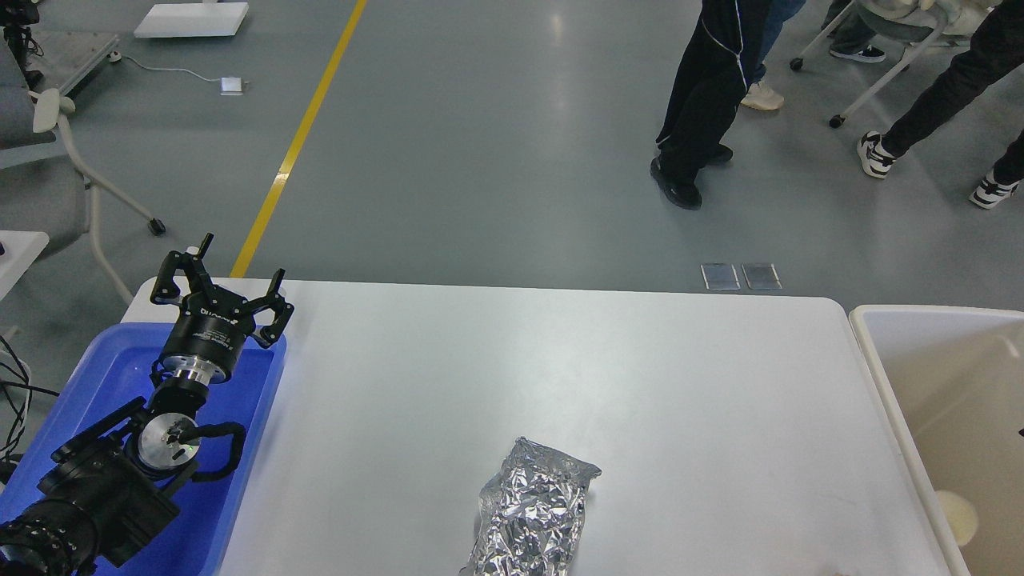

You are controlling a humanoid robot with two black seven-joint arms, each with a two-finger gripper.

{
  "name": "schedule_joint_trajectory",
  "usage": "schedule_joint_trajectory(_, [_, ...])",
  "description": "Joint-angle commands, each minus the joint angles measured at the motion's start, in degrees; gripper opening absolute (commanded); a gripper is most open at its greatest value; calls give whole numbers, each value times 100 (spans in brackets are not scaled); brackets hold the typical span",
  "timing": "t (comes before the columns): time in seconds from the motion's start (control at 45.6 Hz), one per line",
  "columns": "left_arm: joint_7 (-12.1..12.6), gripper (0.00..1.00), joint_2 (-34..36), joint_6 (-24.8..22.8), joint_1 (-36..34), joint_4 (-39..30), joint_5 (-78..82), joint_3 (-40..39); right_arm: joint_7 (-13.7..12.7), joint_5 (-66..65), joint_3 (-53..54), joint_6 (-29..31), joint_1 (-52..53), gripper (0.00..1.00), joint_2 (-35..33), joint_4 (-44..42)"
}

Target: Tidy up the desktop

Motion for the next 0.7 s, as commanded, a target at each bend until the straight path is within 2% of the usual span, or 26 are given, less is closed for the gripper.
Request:
schedule_joint_trajectory(0.0, [0,100,0,0,0,-1,0,0,-3,104,63,-122,373,99,19,21])
schedule_joint_trajectory(0.11, [0,100,0,0,0,-1,0,0,-3,359,247,-122,734,100,-147,91])
schedule_joint_trajectory(0.329, [0,100,0,0,0,-1,0,0,58,553,1758,-201,1595,100,-991,1102])
schedule_joint_trajectory(0.504, [0,100,0,0,0,-1,0,0,365,553,3461,-184,2219,100,-1255,1813])
schedule_joint_trajectory(0.679, [0,100,0,0,0,-1,0,0,401,553,5220,-158,2176,100,-1808,3868])
